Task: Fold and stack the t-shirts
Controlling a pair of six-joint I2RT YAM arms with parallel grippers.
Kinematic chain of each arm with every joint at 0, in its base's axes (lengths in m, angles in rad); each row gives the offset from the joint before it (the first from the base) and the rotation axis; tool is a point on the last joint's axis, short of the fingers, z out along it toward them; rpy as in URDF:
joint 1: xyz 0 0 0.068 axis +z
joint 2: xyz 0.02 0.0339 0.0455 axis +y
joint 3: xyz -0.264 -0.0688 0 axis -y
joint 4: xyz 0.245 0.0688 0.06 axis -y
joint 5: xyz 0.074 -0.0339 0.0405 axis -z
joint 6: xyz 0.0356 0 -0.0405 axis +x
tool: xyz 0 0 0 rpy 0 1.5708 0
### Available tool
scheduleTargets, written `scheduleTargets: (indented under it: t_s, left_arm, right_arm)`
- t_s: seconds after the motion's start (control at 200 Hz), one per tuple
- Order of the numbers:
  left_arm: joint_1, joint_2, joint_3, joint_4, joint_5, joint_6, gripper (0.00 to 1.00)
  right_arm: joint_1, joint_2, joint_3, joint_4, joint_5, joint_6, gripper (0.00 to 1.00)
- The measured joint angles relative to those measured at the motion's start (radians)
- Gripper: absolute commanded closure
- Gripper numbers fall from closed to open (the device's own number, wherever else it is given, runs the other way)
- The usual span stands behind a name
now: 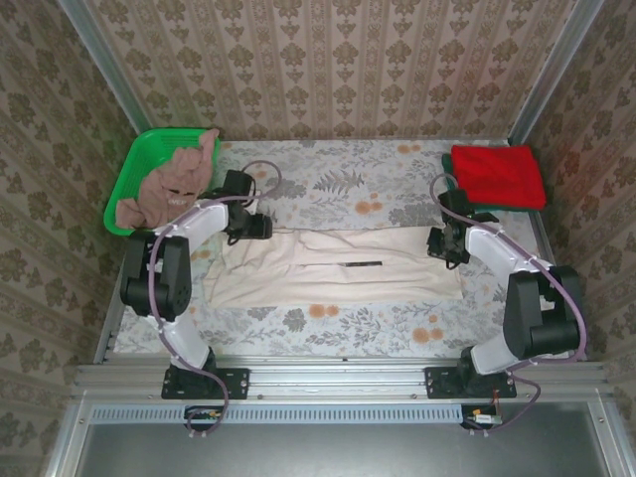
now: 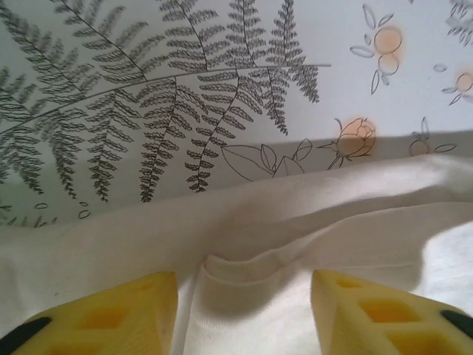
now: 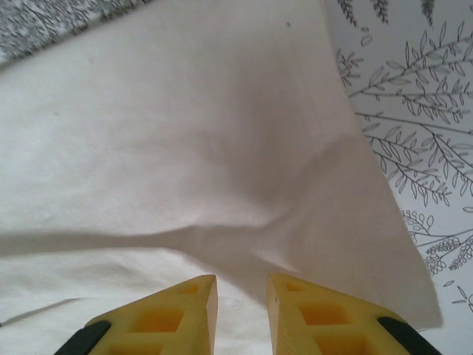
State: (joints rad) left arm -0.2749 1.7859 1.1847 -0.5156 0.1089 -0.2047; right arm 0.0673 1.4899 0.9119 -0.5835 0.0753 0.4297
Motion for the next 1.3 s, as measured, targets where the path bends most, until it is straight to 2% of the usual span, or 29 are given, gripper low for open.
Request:
scheduleTargets:
  t_s: [0.06, 0.11, 0.23, 0.415, 0.73, 1.02, 1.07, 1.205, 1.3]
  left_arm:
    - [0.007, 0.001, -0.016, 0.013, 0.015, -0.005, 0.55]
    - [0.014, 0.0, -0.03, 0.024, 0.026, -0.007, 0.62]
    - [0.026, 0.0, -0.047, 0.03, 0.046, -0.019, 0.82]
    - [0.028, -0.009, -0.047, 0.031, 0.056, -0.022, 0.95]
    - [0.028, -0.131, -0.047, 0.02, 0.068, -0.023, 0.97]
    - [0.028, -0.199, -0.047, -0.015, 0.071, -0.023, 0.96]
    - [0.028, -0.207, -0.047, -0.02, 0.071, -0.023, 0.96]
    - [0.028, -0.232, -0.047, -0.031, 0.071, -0.023, 0.95]
    - [0.028, -0.248, -0.046, -0.034, 0.071, -0.023, 0.95]
  right_arm:
    - [-0.012, -0.006, -0.008, -0.004, 0.001, 0.001, 0.7]
    - [-0.026, -0.014, -0.009, -0.011, 0.005, 0.001, 0.69]
    - [-0.05, -0.045, -0.009, -0.026, 0.028, 0.008, 0.6]
    - [-0.064, -0.066, -0.009, -0.035, 0.05, 0.013, 0.56]
    - [-0.089, -0.031, -0.01, -0.041, 0.049, 0.019, 0.55]
    - [-0.102, 0.003, -0.021, -0.01, 0.005, 0.064, 0.45]
    - [-0.102, 0.002, -0.035, 0.01, -0.01, 0.075, 0.5]
    - [-0.105, 0.001, -0.06, 0.021, -0.012, 0.1, 0.75]
    - [-0.113, 0.001, -0.059, 0.031, -0.006, 0.112, 0.86]
